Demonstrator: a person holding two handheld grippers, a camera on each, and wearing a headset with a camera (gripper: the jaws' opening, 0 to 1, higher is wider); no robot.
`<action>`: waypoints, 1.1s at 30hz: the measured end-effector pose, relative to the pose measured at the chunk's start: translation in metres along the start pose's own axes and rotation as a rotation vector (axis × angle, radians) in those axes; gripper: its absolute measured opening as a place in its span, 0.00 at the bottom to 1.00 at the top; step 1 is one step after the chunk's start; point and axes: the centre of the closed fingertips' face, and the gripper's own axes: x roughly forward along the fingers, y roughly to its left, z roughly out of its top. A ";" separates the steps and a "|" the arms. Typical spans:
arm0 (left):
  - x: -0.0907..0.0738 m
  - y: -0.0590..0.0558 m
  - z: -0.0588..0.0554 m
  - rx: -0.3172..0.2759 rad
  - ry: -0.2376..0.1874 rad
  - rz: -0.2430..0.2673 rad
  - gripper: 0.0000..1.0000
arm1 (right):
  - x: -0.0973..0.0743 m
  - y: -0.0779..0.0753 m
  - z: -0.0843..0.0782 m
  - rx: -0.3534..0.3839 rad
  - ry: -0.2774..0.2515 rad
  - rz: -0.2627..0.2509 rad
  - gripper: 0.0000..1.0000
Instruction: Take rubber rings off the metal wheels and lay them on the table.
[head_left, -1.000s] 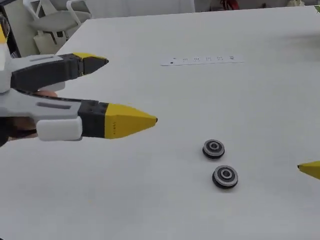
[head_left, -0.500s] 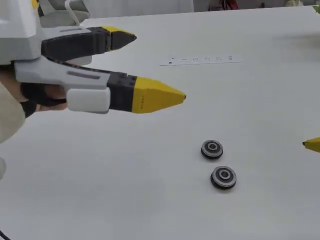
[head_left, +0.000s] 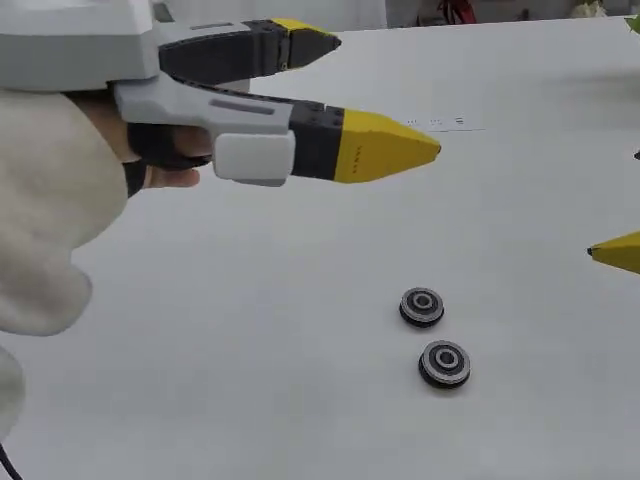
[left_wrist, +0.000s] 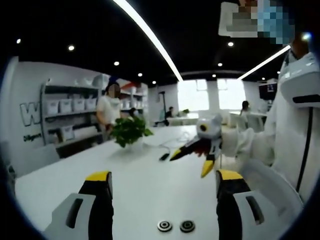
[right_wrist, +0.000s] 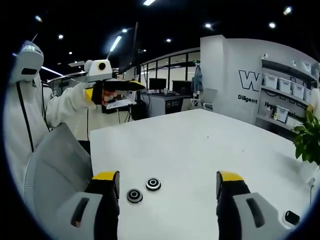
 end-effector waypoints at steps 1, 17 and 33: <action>0.003 -0.001 0.000 -0.005 -0.010 -0.006 0.87 | 0.002 0.000 -0.001 0.000 0.001 0.003 0.76; 0.021 -0.009 -0.041 -0.053 -0.039 -0.052 0.80 | 0.022 0.013 -0.020 0.045 -0.015 0.066 0.71; 0.031 -0.016 -0.085 -0.103 0.017 -0.045 0.73 | 0.056 0.049 -0.036 0.093 -0.029 0.218 0.64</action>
